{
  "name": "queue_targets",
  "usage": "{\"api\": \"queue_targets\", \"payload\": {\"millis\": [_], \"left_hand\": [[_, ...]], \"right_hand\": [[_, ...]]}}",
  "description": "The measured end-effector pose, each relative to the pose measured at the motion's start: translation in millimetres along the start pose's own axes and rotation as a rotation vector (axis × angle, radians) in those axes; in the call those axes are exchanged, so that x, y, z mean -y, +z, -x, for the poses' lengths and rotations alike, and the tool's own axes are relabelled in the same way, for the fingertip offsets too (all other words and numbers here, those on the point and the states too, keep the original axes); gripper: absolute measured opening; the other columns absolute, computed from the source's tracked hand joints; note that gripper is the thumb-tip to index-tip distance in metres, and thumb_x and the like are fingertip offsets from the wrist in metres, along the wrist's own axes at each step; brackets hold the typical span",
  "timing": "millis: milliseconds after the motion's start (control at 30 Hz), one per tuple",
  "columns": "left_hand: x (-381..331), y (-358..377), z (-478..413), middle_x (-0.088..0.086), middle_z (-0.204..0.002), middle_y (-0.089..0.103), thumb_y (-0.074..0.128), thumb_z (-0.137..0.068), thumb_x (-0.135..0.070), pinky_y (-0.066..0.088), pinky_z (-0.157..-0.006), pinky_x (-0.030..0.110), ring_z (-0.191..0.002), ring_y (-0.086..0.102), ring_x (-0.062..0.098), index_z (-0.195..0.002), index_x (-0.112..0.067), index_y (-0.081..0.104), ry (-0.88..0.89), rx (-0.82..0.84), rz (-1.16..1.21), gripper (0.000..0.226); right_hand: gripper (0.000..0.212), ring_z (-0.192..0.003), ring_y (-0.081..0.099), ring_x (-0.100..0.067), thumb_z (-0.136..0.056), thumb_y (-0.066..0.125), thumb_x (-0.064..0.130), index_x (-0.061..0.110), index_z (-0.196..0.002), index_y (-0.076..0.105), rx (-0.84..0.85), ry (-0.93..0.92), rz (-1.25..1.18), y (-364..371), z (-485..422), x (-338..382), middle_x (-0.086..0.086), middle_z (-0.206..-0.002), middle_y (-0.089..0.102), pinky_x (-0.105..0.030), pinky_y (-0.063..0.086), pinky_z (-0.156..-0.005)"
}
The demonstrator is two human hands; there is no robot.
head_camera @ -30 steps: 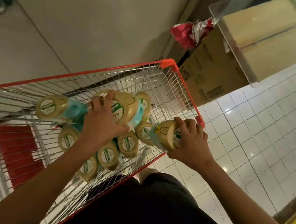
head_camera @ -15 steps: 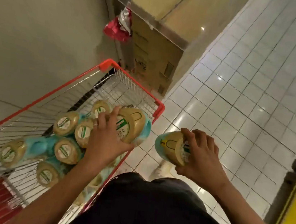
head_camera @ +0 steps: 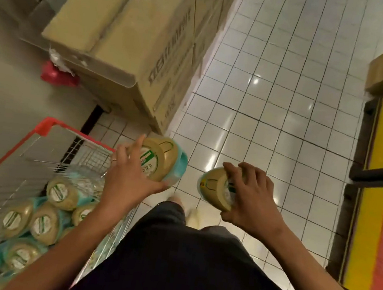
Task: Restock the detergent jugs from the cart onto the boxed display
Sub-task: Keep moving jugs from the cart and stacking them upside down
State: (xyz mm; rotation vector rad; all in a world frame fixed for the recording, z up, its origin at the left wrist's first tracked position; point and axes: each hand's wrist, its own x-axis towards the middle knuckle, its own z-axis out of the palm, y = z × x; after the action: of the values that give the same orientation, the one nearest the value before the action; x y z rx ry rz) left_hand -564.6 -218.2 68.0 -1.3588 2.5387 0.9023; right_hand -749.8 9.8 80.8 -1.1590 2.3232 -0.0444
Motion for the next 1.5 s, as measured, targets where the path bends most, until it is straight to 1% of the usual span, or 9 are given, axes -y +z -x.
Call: {"api": "queue_targets", "payload": {"millis": [100, 233, 433, 567, 900, 1033, 1233, 1400, 1500], "left_hand": [[-31, 1, -40, -0.001, -0.146, 0.027, 0.068, -0.043, -0.093, 0.049, -0.098, 0.051, -0.131, 0.044, 0.033, -0.16, -0.041, 0.01, 0.037, -0.015, 0.015, 0.141], [-70, 2, -110, 0.0, -0.145, 0.029, 0.082, -0.05, -0.08, 0.047, -0.1, 0.05, -0.131, 0.045, 0.034, -0.162, -0.036, 0.013, 0.076, -0.014, 0.004, 0.138], [-123, -16, -227, 0.005, -0.147, 0.032, 0.062, -0.042, -0.093, 0.049, -0.1, 0.055, -0.133, 0.045, 0.038, -0.16, -0.037, 0.015, 0.088, -0.016, 0.032, 0.139], [-159, -37, -296, 0.005, -0.149, 0.031, 0.062, -0.043, -0.095, 0.049, -0.103, 0.058, -0.136, 0.041, 0.038, -0.159, -0.037, 0.017, 0.111, -0.008, 0.05, 0.137], [-225, -88, -437, 0.007, -0.144, 0.037, 0.065, -0.044, -0.091, 0.05, -0.096, 0.052, -0.13, 0.046, 0.035, -0.16, -0.038, 0.022, 0.108, -0.119, 0.053, 0.134], [-242, -104, -485, 0.006, -0.141, 0.038, 0.088, -0.051, -0.073, 0.052, -0.095, 0.052, -0.125, 0.047, 0.034, -0.158, -0.042, 0.021, 0.083, -0.184, 0.064, 0.13], [-260, -145, -534, 0.001, -0.146, 0.032, 0.074, -0.044, -0.084, 0.053, -0.098, 0.056, -0.133, 0.047, 0.034, -0.159, -0.049, 0.009, -0.105, -0.277, 0.113, 0.136], [-254, -187, -563, 0.01, -0.151, 0.034, 0.086, -0.05, -0.072, 0.045, -0.106, 0.054, -0.136, 0.043, 0.036, -0.163, -0.044, 0.008, -0.229, -0.404, 0.074, 0.14], [-238, -219, -584, 0.01, -0.152, 0.034, 0.089, -0.053, -0.072, 0.04, -0.111, 0.054, -0.137, 0.041, 0.036, -0.164, -0.044, 0.008, -0.291, -0.449, 0.086, 0.14]], "right_hand": [[0.122, -0.148, 0.025, -0.032, -0.065, 0.085, 0.057, 0.035, -0.165, 0.019, -0.004, 0.032, -0.019, -23, -30, -20, -0.006, -0.163, 0.027, -0.05, 0.027, -0.123], [0.122, -0.147, 0.028, -0.033, -0.064, 0.085, 0.056, 0.034, -0.165, 0.019, -0.011, 0.056, -0.019, -56, -84, -45, -0.007, -0.161, 0.029, -0.05, 0.029, -0.121], [0.121, -0.146, 0.028, -0.032, -0.066, 0.085, 0.055, 0.035, -0.165, 0.019, -0.036, 0.08, -0.032, -122, -180, -75, -0.007, -0.161, 0.028, -0.05, 0.029, -0.121], [0.12, -0.145, 0.029, -0.034, -0.065, 0.086, 0.053, 0.034, -0.165, 0.021, -0.049, 0.094, -0.008, -170, -240, -89, -0.008, -0.16, 0.03, -0.051, 0.028, -0.121], [0.121, -0.141, 0.032, -0.036, -0.062, 0.085, 0.054, 0.032, -0.164, 0.024, -0.025, -0.01, 0.041, -273, -390, -117, -0.011, -0.156, 0.034, -0.054, 0.03, -0.117], [0.121, -0.138, 0.036, -0.037, -0.061, 0.081, 0.056, 0.031, -0.165, 0.024, -0.001, -0.151, 0.132, -312, -462, -123, -0.011, -0.153, 0.037, -0.055, 0.033, -0.115], [0.118, -0.136, 0.039, -0.038, -0.062, 0.074, 0.064, 0.03, -0.165, 0.027, 0.038, -0.488, 0.298, -390, -565, -100, -0.012, -0.151, 0.04, -0.055, 0.034, -0.112], [0.123, -0.134, 0.042, -0.038, -0.057, 0.083, 0.051, 0.028, -0.165, 0.029, 0.082, -0.784, 0.441, -439, -630, -48, -0.015, -0.151, 0.043, -0.054, 0.035, -0.109], [0.117, -0.138, 0.04, -0.039, -0.063, 0.078, 0.054, 0.031, -0.166, 0.025, 0.112, -0.912, 0.479, -455, -658, -13, -0.014, -0.154, 0.039, -0.052, 0.035, -0.11]]}}
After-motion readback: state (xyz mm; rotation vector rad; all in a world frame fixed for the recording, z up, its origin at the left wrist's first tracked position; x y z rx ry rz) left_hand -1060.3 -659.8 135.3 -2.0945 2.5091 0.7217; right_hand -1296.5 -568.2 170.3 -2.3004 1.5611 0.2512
